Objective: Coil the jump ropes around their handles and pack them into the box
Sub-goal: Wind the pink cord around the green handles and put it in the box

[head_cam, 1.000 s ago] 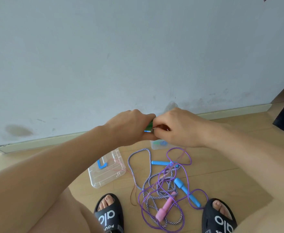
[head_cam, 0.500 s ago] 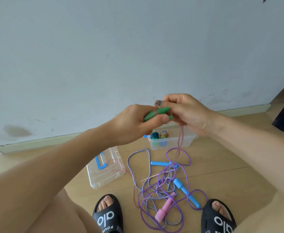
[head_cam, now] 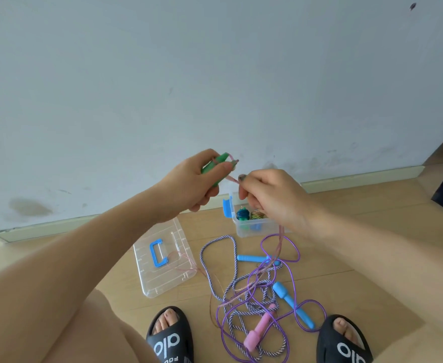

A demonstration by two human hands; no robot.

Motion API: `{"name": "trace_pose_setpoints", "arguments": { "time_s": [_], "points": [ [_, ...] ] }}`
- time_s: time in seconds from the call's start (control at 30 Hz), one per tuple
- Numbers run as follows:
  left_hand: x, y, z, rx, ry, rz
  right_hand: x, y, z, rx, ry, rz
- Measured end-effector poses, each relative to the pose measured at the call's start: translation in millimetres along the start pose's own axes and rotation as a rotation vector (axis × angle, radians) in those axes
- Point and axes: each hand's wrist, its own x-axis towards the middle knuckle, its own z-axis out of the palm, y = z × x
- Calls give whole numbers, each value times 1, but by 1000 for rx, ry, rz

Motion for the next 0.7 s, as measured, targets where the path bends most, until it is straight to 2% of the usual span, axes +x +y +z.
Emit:
{"name": "trace_pose_setpoints", "arguments": {
  "time_s": [0.1,0.23,0.33,0.47,0.6,0.7],
  "points": [
    [2,-3,3,181,8,5,0,1,0,-188,18,-79],
    [3,-5,5,430,38,110,-1,-2,-6,-288,48,-144],
    [-1,-9,-1,591,-1,180,-3,-8,-13,-314,62,-206],
    [-7,-8,-2,597,-144,288,-6,-17,-17,-298,15,-260],
    [-9,-4,-4,585,-167,381,1,-20,-21,-265,23,-291],
    [-12,-6,2,668,-196,384,2,-20,-21,-247,-19,-331]
  ]
}}
